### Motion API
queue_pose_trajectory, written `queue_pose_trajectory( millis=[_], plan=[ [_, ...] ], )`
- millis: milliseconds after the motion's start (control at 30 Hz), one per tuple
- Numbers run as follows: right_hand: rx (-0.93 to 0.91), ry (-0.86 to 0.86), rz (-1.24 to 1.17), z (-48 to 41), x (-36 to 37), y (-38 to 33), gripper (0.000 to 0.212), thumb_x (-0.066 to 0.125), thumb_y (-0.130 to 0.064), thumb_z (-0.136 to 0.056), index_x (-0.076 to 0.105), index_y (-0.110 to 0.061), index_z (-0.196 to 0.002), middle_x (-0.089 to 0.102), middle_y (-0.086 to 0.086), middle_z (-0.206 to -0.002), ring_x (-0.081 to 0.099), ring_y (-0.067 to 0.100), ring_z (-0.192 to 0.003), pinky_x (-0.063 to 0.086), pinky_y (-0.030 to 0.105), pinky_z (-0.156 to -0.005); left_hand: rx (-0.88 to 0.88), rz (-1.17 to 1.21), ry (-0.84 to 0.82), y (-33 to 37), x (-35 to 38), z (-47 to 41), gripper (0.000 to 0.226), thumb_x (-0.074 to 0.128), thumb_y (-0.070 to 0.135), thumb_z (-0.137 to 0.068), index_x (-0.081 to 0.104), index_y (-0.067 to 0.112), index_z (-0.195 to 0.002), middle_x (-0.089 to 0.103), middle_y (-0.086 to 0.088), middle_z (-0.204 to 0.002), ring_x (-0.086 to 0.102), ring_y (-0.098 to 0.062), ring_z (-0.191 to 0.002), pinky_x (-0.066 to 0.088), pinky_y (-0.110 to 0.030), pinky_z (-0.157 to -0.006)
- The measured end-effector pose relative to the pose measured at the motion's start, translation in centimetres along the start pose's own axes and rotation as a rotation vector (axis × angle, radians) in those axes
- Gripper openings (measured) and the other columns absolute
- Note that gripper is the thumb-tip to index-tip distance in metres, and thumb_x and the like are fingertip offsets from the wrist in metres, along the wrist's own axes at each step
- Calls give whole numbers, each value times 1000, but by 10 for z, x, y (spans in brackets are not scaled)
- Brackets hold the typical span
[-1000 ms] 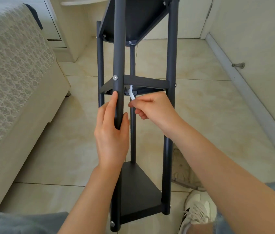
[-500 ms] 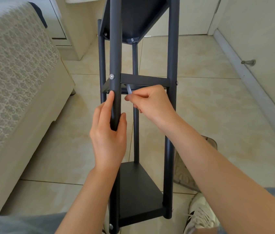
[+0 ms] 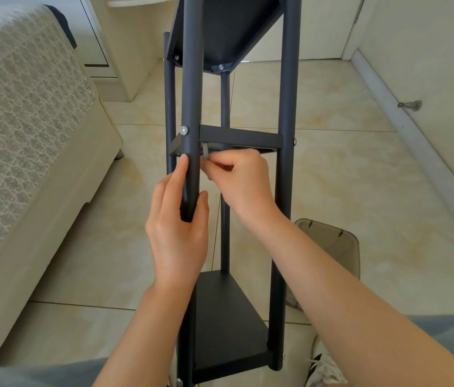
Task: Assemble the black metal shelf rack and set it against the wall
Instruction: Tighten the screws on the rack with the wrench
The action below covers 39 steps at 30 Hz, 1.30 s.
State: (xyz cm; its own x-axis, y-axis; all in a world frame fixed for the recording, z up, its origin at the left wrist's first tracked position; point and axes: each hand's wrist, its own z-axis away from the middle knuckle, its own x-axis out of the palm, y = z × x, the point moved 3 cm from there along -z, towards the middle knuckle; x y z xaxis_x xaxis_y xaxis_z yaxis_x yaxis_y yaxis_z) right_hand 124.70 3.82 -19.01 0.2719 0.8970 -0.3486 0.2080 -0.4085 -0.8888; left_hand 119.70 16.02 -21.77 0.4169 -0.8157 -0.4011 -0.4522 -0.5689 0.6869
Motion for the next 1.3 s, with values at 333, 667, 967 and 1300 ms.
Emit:
queue_pose_trajectory(
  millis=[333,667,967,1300],
  plan=[
    [-138,163,8,-8,25,15,23,70,-13,-89,72,-3,-69,64,5,-60,51,15,-57,46,36,-58,7,-20,0,-3,-4,-3,58,67,-1,-92,49,11,-146,59,0,-110,51,8,-86,38,-5,-82],
    [-55,139,-47,-1,25,24,22,65,-16,-93,74,-2,-79,69,8,-69,63,20,-67,52,42,-70,29,-28,8,-3,-4,-3,57,69,-3,-90,52,6,-143,62,-6,-113,49,2,-88,40,-4,-85],
    [113,5,-42,13,4,15,25,63,-15,-94,73,0,-77,62,11,-63,55,19,-61,42,21,-60,28,-22,14,0,-4,-2,58,70,-2,-89,52,7,-144,55,1,-101,47,-2,-85,38,-2,-85],
    [77,-7,151,5,-18,1,28,65,-17,-91,72,-2,-69,60,9,-57,52,19,-53,42,22,-56,12,17,-10,4,-3,-1,56,68,0,-91,52,8,-144,63,-6,-113,60,-16,-97,43,-9,-89]
  ],
)
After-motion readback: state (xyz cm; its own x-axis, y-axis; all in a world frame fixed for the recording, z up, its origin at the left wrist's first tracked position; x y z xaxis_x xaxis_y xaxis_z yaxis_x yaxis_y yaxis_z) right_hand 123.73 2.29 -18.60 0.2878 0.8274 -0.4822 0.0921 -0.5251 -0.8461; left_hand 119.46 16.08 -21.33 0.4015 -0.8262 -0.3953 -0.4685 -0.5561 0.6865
